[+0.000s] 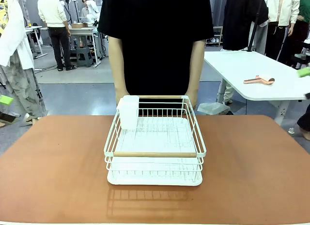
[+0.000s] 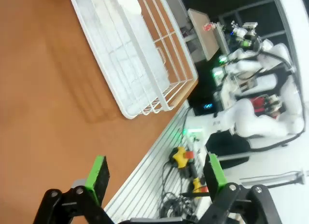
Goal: Clean the table.
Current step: Pick up the Lint Roller when the human hands it over.
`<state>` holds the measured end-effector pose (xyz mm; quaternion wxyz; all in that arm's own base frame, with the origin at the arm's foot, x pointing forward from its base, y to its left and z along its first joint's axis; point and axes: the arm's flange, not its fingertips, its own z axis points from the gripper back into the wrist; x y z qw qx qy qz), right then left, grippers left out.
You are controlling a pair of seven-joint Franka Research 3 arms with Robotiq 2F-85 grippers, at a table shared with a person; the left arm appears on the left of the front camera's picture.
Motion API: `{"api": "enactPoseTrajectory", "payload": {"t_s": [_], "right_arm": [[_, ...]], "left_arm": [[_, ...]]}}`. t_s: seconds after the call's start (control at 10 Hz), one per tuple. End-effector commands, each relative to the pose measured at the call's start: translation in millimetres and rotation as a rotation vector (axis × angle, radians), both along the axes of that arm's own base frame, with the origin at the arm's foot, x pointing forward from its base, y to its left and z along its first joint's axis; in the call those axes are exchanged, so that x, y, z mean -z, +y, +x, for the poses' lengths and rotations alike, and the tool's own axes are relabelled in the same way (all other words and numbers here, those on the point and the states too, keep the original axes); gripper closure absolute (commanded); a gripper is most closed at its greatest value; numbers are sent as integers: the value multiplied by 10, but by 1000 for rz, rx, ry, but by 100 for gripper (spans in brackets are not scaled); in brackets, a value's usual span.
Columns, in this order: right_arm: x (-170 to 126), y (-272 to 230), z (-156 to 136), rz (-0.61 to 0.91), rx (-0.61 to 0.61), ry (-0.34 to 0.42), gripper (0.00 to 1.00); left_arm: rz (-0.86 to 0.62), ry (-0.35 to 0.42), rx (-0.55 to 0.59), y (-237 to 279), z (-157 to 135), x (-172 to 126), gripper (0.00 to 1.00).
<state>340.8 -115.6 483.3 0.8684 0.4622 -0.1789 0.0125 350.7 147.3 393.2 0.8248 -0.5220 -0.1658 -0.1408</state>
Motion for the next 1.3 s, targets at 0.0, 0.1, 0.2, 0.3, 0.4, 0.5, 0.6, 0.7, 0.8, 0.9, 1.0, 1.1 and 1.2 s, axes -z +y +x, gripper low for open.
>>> {"api": "enactPoseTrajectory", "payload": {"t_s": [0.0,0.1,0.2,0.3,0.4,0.5,0.6,0.7,0.8,0.9,1.0,1.1,1.2], "right_arm": [[91,-380,80,115,34,65,0],[220,-619,95,197,66,84,0],[383,-822,111,260,78,114,0],[518,-1004,136,320,92,134,0],[580,-1056,115,336,109,116,0],[592,-1058,109,328,94,114,0],[591,-997,119,303,89,107,0],[630,-922,152,247,86,131,0],[686,-1050,85,329,114,141,0],[686,-1050,85,329,114,141,0],[686,-1050,85,329,114,141,0],[686,-1050,85,329,114,141,0],[686,-1050,85,329,114,141,0]], "left_arm": [[-125,21,-53,317,63,89,0],[-151,27,-77,446,1,134,0],[-155,23,-98,565,-61,143,0],[-166,32,-119,689,-132,135,0],[-159,58,-116,753,-147,166,0],[-153,78,-111,753,-113,203,0],[-155,82,-96,694,-59,242,0],[-148,71,-80,602,-29,279,0],[-147,79,-130,707,-137,242,0],[-147,79,-130,707,-137,242,0],[-147,79,-130,707,-137,242,0],[-147,79,-130,707,-137,242,0],[-147,79,-130,707,-137,242,0]]}}
